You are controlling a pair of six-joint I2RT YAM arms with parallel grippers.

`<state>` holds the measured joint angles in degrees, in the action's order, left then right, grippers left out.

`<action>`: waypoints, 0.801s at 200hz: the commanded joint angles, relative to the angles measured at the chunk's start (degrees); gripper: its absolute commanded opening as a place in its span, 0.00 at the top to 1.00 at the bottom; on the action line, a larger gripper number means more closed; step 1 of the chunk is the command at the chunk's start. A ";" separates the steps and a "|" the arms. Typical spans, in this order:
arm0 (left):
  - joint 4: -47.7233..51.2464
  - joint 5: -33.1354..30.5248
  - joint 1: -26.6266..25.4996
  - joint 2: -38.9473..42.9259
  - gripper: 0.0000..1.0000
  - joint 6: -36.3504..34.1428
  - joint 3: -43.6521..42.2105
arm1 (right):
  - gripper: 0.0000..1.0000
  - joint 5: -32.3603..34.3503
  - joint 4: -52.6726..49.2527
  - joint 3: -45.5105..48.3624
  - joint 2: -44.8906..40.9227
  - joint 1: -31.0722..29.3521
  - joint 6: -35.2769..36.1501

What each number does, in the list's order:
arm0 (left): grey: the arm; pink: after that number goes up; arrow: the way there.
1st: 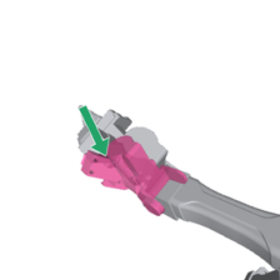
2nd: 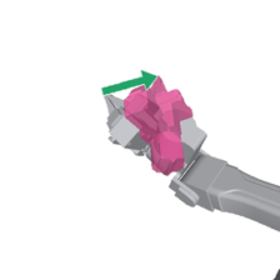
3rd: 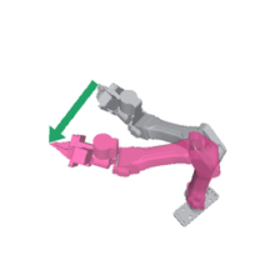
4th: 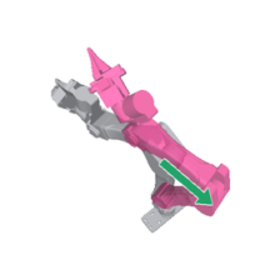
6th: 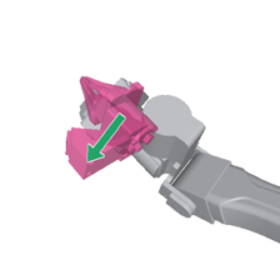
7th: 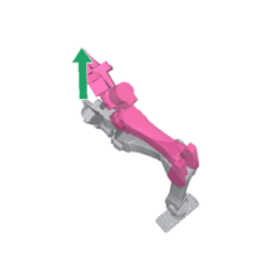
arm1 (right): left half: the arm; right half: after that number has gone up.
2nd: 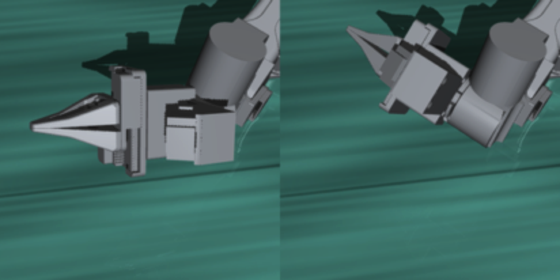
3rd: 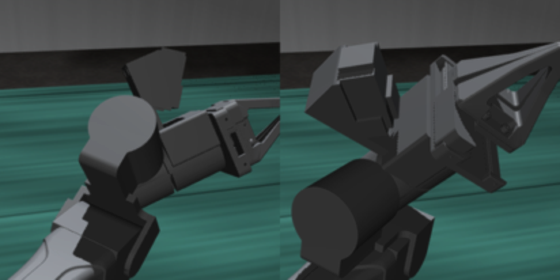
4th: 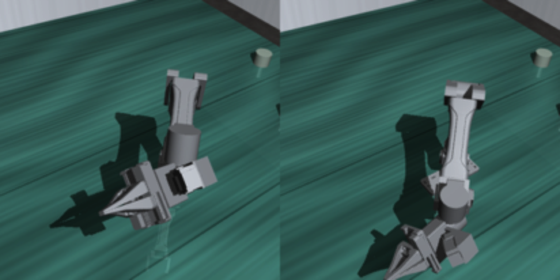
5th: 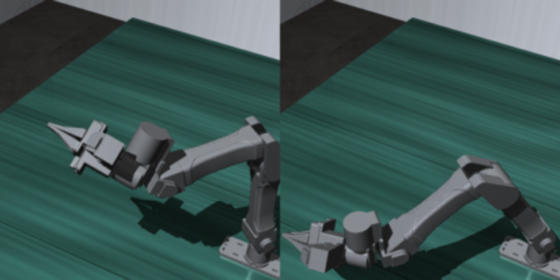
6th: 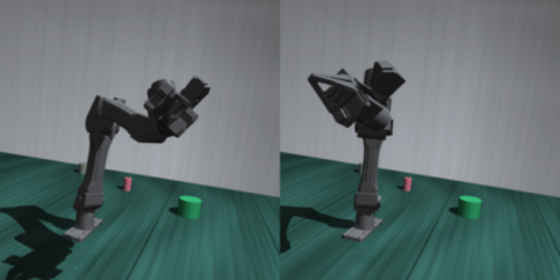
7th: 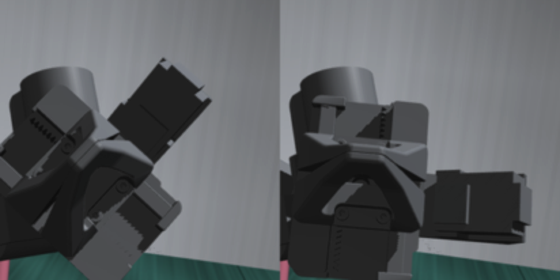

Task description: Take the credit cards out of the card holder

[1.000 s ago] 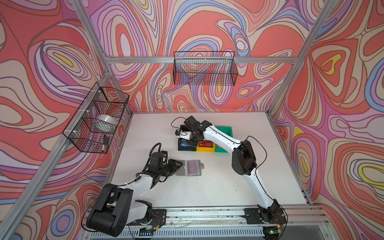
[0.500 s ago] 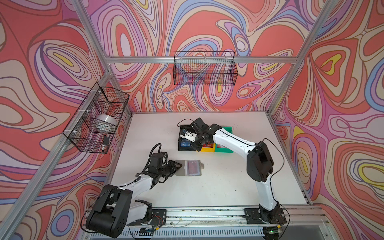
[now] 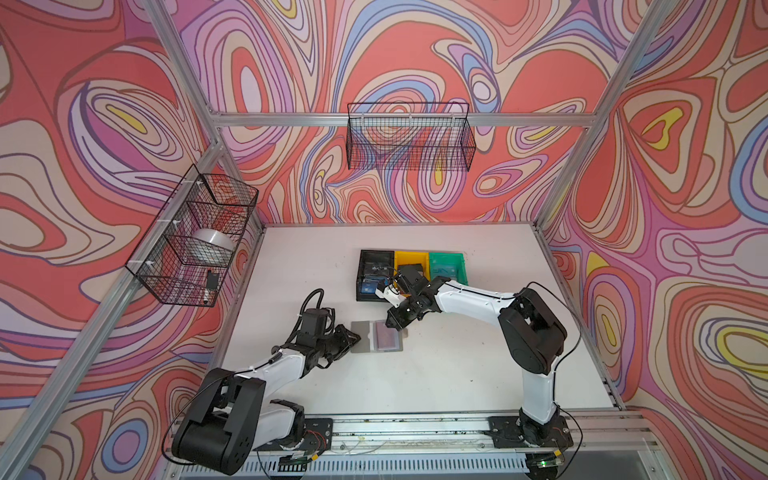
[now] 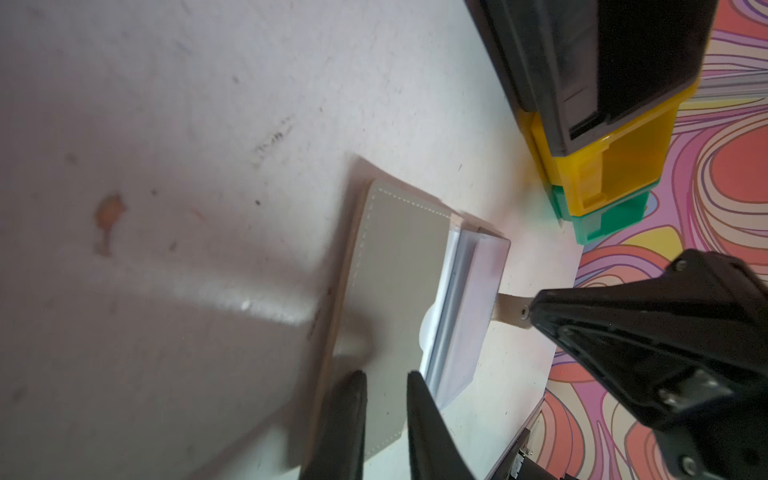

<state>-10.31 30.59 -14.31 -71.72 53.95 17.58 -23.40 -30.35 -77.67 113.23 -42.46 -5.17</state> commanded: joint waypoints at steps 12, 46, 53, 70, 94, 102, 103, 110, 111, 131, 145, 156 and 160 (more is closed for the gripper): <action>1.58 -0.97 -0.18 -0.17 0.82 -0.91 -0.03 | 0.90 0.14 1.48 0.54 0.50 -0.17 -2.57; 1.73 -0.89 -0.16 -0.31 0.91 -1.04 -0.01 | 0.91 2.87 1.39 1.96 0.24 -0.04 -3.51; 1.74 -0.94 -0.15 -0.35 0.92 -1.03 -0.10 | 0.91 3.16 1.46 2.38 0.25 -0.02 -3.53; 1.78 -0.80 -0.16 -0.36 0.94 -1.12 -0.08 | 0.92 3.87 1.05 2.87 0.50 -0.08 -3.68; 1.13 -0.89 -0.19 -0.77 0.95 -1.00 -0.36 | 0.92 4.77 1.28 4.02 -0.07 0.08 -3.88; 0.83 -0.83 -0.19 -1.02 0.95 -0.98 -0.49 | 0.92 5.01 1.26 4.24 -0.05 0.07 -3.88; 0.82 -0.81 -0.19 -1.04 0.95 -1.01 -0.51 | 0.92 5.02 1.26 4.21 -0.08 0.04 -3.88; 0.53 -0.81 -0.18 -1.34 0.95 -0.88 -0.59 | 0.92 5.24 1.39 4.36 0.04 0.01 -3.96; 0.45 -0.80 -0.19 -1.37 0.95 -0.92 -0.61 | 0.92 5.27 1.37 4.36 0.05 0.01 -3.97; -0.63 -0.36 -0.19 -2.17 0.95 -0.65 -0.80 | 0.92 5.64 1.34 4.30 0.45 0.11 -4.10; -1.03 -0.28 -0.16 -2.45 0.95 -0.52 -0.92 | 0.92 5.78 1.20 4.11 1.01 0.07 -3.99; -1.19 -0.40 -0.15 -2.63 0.95 -0.47 -0.97 | 0.92 6.27 0.92 4.10 1.30 0.09 -3.97; -1.28 -0.42 -0.16 -2.63 0.95 -0.51 -1.02 | 0.92 6.53 0.83 4.17 1.36 0.08 -3.99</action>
<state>-10.48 30.39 -14.31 -73.67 53.58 17.45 -19.59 -29.10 -74.28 113.38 -42.46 -8.71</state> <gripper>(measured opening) 0.055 0.081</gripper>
